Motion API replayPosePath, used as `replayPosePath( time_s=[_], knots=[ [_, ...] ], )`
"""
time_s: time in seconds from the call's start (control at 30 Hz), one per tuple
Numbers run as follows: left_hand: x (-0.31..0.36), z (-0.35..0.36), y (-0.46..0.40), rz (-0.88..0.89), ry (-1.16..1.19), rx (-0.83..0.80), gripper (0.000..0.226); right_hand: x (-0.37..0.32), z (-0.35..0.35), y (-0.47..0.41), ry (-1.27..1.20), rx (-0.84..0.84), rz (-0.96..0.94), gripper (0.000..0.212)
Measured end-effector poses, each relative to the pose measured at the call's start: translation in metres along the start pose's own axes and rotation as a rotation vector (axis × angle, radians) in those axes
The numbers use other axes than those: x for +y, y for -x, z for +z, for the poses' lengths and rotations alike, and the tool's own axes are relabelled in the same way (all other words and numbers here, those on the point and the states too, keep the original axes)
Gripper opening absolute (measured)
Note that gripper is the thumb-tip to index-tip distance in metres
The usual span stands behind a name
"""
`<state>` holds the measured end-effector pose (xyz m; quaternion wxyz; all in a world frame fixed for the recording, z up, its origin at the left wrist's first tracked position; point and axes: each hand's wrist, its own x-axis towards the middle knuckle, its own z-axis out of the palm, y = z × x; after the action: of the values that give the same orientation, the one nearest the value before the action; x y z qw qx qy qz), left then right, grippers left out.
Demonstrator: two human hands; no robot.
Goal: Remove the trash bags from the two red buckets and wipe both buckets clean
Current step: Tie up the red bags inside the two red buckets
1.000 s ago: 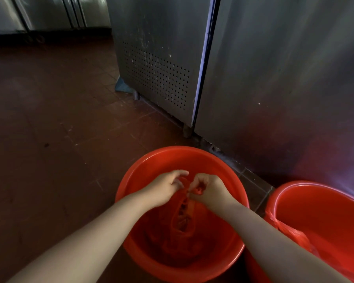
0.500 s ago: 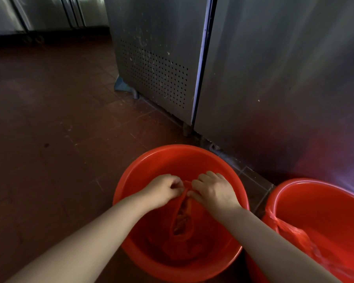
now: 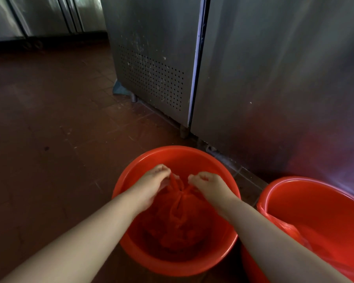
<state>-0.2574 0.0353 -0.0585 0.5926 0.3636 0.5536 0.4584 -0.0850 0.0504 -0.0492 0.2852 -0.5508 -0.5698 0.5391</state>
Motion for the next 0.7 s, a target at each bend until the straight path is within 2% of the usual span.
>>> replayPosePath(
  time_s=[0.07,0.13,0.2,0.3,0.4,0.57,0.7],
  knots=[
    [0.005,0.012,0.002,0.013,0.284,0.058,0.027,-0.005,0.004,0.003,-0.469,0.007,0.072,0.033],
    [0.021,0.014,0.0,0.065,0.447,0.1,0.03,-0.015,-0.001,0.003,-0.867,-0.04,0.062,0.04],
    [0.046,0.011,-0.003,0.12,0.533,0.105,0.031,-0.03,-0.012,0.0,-1.079,-0.09,-0.003,0.047],
    [0.08,0.007,-0.005,0.207,0.422,0.153,0.029,-0.059,-0.027,-0.004,-1.074,-0.096,-0.089,0.048],
    [0.095,0.0,-0.007,0.223,0.279,0.273,0.027,-0.07,-0.041,-0.007,-1.004,-0.011,-0.045,0.045],
    [0.081,-0.042,-0.007,0.215,0.241,0.425,0.03,-0.041,-0.067,-0.001,-0.943,0.126,0.068,0.042],
    [0.066,-0.07,-0.005,0.214,0.195,0.47,0.03,-0.023,-0.07,0.005,-0.924,0.138,0.102,0.043]
  ],
)
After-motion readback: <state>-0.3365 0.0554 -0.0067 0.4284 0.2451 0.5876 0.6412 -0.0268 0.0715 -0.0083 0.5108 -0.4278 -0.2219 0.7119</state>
